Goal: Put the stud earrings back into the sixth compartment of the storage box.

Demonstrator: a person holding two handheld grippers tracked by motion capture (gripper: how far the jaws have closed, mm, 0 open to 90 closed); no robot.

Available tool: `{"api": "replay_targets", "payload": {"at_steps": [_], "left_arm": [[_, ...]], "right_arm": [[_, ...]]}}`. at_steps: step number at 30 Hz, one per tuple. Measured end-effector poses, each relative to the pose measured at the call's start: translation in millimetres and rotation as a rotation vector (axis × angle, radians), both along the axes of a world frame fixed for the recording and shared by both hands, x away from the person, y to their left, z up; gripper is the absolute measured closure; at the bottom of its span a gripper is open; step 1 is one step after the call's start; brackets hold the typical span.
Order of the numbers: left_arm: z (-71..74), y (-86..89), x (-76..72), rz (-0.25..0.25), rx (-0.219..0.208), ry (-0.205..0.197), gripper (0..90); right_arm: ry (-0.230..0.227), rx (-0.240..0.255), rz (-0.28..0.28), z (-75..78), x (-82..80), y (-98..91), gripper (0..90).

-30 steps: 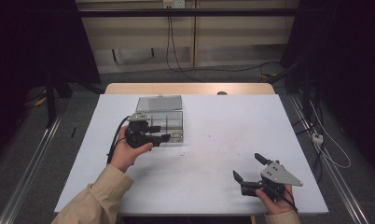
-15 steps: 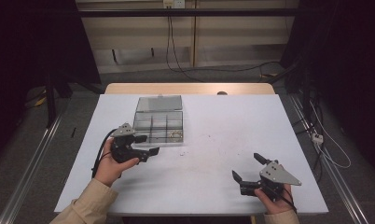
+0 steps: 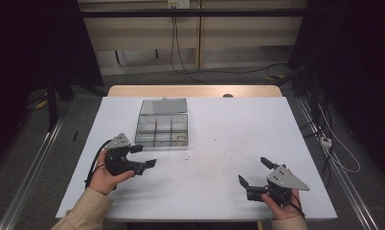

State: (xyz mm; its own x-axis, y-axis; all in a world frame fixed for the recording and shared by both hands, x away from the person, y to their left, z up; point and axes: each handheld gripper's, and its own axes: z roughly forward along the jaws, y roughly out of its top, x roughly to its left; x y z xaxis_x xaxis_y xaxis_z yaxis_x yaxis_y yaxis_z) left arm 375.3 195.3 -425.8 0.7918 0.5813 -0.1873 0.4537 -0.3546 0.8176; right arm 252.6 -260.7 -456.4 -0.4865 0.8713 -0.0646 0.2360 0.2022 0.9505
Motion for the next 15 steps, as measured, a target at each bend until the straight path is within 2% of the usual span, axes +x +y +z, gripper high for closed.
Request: {"api": "replay_targets", "payload": {"at_steps": [9,15], "left_arm": [[-4.5,15.0,-8.2,0.006,0.008,-0.007,14.0],[-8.7,22.1,-11.8,0.012,0.023,0.002,12.8]], "right_arm": [[0.0,0.001,0.001,0.3,-0.3,0.3,3.4],[0.001,0.001,0.0,0.2,-0.1,0.6,3.4]]}}
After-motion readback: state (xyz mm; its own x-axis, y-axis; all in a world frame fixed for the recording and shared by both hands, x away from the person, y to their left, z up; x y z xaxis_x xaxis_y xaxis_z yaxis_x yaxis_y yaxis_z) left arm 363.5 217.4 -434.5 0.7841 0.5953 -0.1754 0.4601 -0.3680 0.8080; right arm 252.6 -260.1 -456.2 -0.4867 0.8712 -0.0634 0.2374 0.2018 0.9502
